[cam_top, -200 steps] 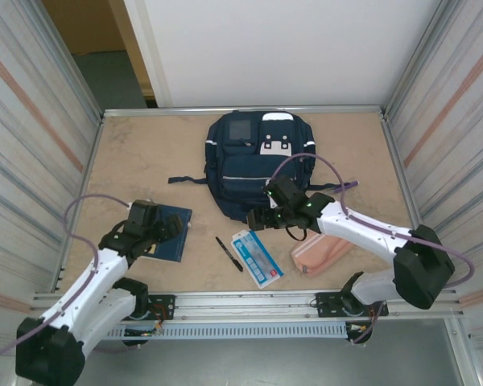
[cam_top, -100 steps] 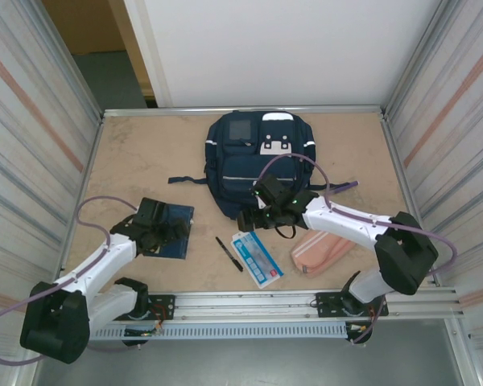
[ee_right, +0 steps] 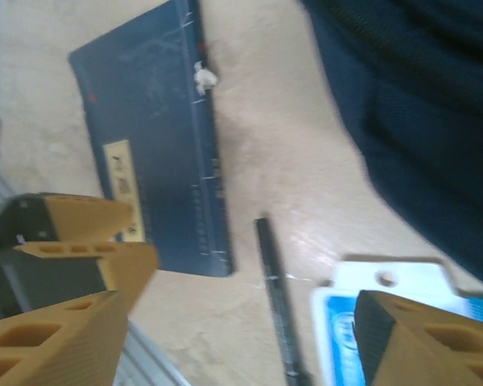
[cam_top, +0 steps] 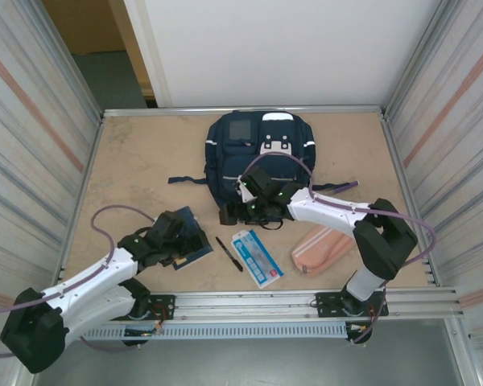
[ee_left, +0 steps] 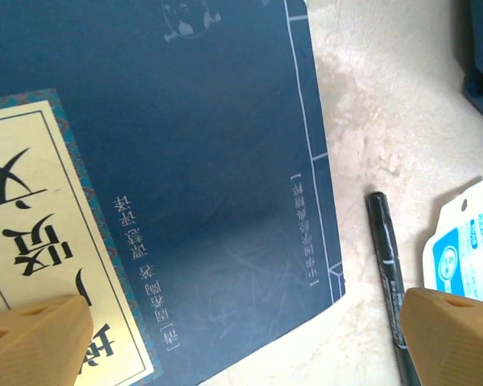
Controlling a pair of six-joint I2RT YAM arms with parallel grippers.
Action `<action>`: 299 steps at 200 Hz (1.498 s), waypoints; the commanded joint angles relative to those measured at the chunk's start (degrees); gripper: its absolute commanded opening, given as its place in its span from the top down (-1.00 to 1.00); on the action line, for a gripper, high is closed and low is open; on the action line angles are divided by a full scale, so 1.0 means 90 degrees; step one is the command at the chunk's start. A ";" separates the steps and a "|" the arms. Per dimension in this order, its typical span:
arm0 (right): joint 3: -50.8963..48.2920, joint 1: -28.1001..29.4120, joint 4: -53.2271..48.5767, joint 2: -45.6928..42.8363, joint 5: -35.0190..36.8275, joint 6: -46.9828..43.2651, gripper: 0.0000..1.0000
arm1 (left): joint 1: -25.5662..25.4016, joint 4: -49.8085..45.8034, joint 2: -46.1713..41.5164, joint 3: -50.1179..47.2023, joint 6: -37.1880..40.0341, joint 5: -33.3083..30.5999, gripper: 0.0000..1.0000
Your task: Pack the student bag
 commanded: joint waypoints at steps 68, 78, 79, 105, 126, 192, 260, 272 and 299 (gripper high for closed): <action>0.1941 0.0815 -0.0810 0.2048 -0.0732 -0.0657 -0.15 | 0.1859 -0.1178 -0.0764 -0.0003 0.0148 -0.0065 -0.74; 0.2213 0.0870 -0.1021 0.2255 -0.0725 -0.0707 -0.15 | 0.2276 -0.0963 -0.0650 -0.0118 0.0268 0.0226 -0.67; 0.2234 0.0876 -0.1032 0.2288 -0.0724 -0.0707 -0.15 | 0.2294 -0.0948 -0.0638 -0.0129 0.0274 0.0238 -0.67; 0.2617 0.0951 -0.1329 0.2739 -0.0275 -0.0618 -0.16 | 0.2570 -0.0755 -0.0304 -0.0196 0.0391 0.0096 -0.48; 0.2884 0.0940 -0.1619 0.3058 0.0066 -0.0502 -0.26 | 0.2566 -0.0481 0.0161 -0.0256 0.0403 0.0098 -0.29; 0.2612 0.0965 -0.0244 0.3207 -0.2101 -0.0102 -0.18 | 0.2570 0.0143 0.0651 -0.0481 0.0650 0.0748 -0.03; 0.1961 0.0553 0.2633 0.3203 -0.3546 0.1958 -0.17 | 0.2607 0.0584 -0.0019 -0.0832 0.0421 0.1182 0.30; 0.1851 0.0514 0.3026 0.3200 -0.3639 0.2229 -0.16 | 0.2628 0.0601 -0.0154 -0.0890 0.0336 0.1274 0.32; 0.1811 0.0521 0.3069 0.3238 -0.3670 0.2145 -0.14 | 0.2693 0.0448 -0.0494 -0.0919 0.0366 0.1332 0.36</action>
